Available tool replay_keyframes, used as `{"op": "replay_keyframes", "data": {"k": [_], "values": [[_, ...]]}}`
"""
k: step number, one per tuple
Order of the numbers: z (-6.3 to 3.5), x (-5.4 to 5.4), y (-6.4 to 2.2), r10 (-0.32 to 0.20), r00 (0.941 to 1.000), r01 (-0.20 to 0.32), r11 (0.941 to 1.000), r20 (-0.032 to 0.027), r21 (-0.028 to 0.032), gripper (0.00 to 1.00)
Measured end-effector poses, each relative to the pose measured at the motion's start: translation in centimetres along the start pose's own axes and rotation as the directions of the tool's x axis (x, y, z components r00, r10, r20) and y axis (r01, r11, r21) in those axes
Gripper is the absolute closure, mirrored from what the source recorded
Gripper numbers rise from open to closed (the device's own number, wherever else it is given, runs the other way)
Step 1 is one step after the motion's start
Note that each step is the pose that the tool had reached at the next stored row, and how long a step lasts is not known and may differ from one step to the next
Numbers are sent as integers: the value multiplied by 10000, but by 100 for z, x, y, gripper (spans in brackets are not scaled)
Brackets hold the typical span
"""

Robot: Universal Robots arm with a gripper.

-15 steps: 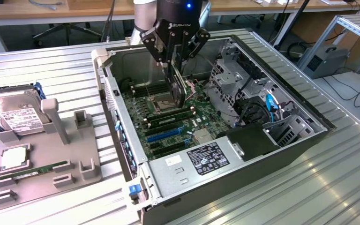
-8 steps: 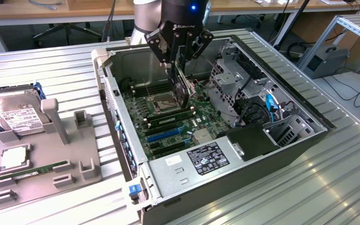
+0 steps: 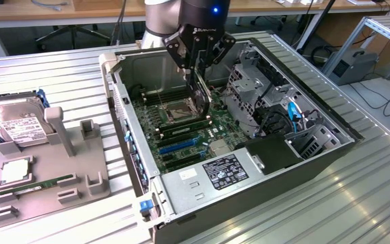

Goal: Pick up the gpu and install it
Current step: 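Pick up the gpu and move the gpu toward the slot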

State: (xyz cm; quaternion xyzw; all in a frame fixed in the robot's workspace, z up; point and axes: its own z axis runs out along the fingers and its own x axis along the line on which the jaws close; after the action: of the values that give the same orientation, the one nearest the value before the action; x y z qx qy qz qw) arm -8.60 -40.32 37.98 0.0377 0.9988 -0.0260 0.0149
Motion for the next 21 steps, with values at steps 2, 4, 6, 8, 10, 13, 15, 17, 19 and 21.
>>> {"op": "replay_keyframes", "data": {"k": [2,4,6,8,10,13,15,17,19,21], "values": [[8,-28,3,0,10000,0,10000,1,0,73],[13,-38,3,1,10000,-1,10000,1,-1,73],[17,-52,5,1,10000,-1,10000,0,0,73],[23,-79,7,0,10000,0,10000,0,0,73],[29,-100,9,0,10000,0,10000,0,0,73],[39,-146,13,0,10000,0,10000,0,0,73],[50,-179,16,1,10000,-1,10000,0,0,73],[57,-208,19,1,10000,-1,10000,0,0,73],[63,-237,21,1,10000,-1,10000,0,0,73],[69,-263,23,0,10000,0,10000,0,0,73]]}}
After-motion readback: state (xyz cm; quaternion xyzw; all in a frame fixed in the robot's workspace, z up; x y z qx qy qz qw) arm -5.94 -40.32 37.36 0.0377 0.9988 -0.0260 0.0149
